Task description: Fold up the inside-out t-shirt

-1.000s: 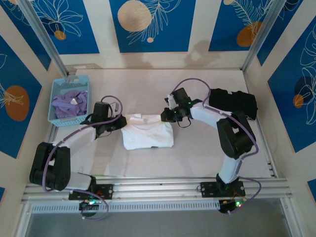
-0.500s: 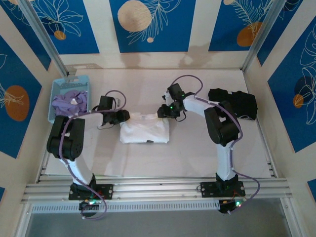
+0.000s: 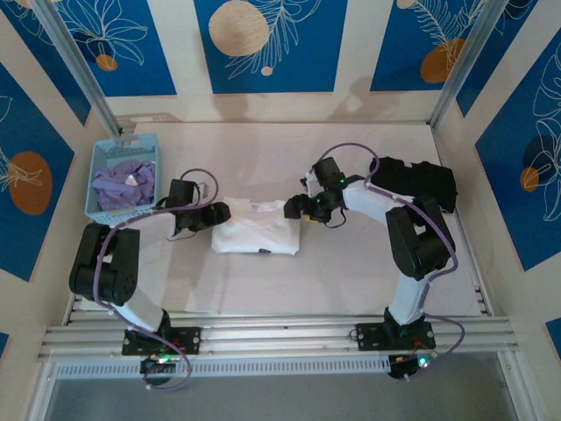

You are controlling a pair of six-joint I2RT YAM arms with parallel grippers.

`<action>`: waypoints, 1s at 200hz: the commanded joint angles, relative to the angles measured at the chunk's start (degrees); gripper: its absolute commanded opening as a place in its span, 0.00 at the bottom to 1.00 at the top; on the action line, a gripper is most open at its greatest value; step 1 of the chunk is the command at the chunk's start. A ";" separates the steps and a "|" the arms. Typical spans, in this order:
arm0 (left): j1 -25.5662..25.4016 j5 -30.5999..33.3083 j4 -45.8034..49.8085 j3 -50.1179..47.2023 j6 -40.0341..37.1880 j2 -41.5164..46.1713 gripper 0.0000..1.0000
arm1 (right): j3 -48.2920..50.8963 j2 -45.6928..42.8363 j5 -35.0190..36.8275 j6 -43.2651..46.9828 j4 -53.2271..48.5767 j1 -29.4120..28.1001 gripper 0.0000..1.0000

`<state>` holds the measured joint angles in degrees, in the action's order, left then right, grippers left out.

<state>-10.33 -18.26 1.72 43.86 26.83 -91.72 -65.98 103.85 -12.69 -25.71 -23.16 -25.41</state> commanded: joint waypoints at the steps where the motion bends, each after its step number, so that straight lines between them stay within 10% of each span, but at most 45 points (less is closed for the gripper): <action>1: 0.66 -3.69 0.32 -1.48 -0.29 0.29 0.69 | 1.47 2.04 -3.19 -4.56 3.43 -0.58 0.77; 69: 0.63 -6.94 -4.60 -5.48 2.11 -3.19 0.32 | 0.11 8.10 -4.80 -10.45 9.45 -4.27 0.67; 113: 0.75 -7.35 -5.43 -5.81 2.56 -3.84 0.24 | -1.94 9.15 -4.82 -10.93 11.98 -3.79 0.29; 144: 2.04 -6.45 -2.42 -4.01 2.17 -0.56 0.46 | -2.57 5.84 -3.59 -5.36 8.67 -1.96 0.03; 200: 3.39 0.02 7.37 -2.67 0.69 18.17 0.76 | -7.09 -7.52 11.80 14.66 -15.08 5.86 0.00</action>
<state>-7.35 -21.23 3.14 39.70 28.69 -81.25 -68.64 103.94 -10.35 -22.41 -24.91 -23.33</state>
